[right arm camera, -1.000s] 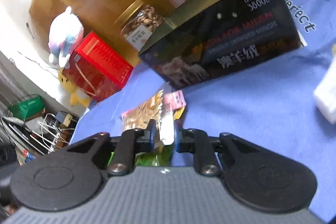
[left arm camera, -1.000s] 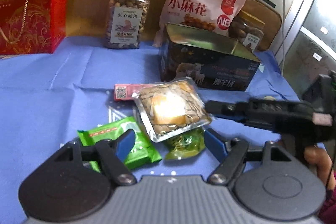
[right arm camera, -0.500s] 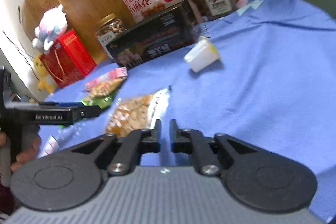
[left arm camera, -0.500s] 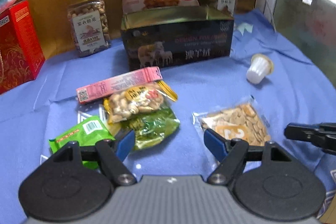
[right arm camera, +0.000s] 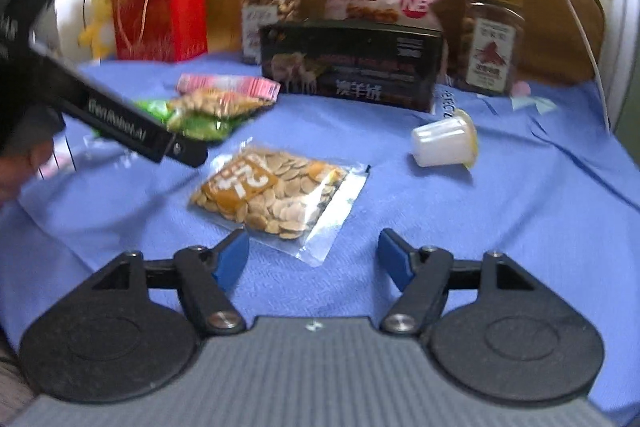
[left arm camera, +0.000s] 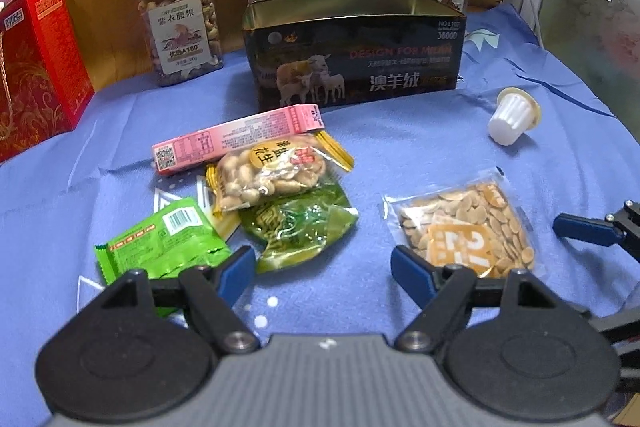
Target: Organize snacks
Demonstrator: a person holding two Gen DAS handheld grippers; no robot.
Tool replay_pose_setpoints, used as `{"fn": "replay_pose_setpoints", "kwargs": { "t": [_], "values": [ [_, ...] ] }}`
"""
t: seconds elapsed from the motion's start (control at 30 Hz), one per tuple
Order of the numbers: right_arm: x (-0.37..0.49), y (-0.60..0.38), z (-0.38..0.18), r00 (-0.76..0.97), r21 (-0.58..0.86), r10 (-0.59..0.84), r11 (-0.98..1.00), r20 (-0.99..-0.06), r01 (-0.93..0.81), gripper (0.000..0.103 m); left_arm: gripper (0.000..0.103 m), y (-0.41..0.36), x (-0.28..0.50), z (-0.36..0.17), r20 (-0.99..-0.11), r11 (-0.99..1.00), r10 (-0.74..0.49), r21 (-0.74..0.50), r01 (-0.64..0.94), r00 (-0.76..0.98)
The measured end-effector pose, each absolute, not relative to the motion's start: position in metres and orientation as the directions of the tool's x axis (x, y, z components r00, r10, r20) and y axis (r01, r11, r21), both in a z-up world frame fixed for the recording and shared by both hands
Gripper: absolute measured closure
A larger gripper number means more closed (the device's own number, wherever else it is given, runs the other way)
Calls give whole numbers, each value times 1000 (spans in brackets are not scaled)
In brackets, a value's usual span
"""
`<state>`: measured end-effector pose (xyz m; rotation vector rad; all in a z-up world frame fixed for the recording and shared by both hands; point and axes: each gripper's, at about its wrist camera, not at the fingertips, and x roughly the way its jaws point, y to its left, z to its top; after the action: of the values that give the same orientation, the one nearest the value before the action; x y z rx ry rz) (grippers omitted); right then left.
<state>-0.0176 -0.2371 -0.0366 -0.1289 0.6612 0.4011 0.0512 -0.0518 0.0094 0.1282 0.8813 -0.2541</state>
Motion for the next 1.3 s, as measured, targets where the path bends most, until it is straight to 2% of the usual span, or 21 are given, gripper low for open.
{"fn": "replay_pose_setpoints", "kwargs": {
  "t": [0.57,0.83,0.9,1.0,1.17,1.3],
  "values": [
    [-16,-233,-39,722,16,342,909,-601,-417,23,25,-53,57,7,-784,962,-164,8,274,598],
    [-13,-230,-39,709,26,365,898,-603,-440,23,23,-64,58,6,-786,913,-335,-135,384,520],
    [-12,-228,-40,711,26,369,896,-598,-443,24,24,-67,59,6,-776,904,-360,-154,399,518],
    [-10,-227,-40,710,34,377,894,-594,-447,27,36,-74,60,7,-766,877,-422,-209,433,485],
    [-11,-224,-40,715,33,384,891,-584,-452,38,37,-93,57,4,-756,857,-438,-187,480,487],
    [-14,-233,-38,715,70,398,894,-575,-442,45,37,-79,64,6,-735,833,-507,-283,476,451]
  ]
}}
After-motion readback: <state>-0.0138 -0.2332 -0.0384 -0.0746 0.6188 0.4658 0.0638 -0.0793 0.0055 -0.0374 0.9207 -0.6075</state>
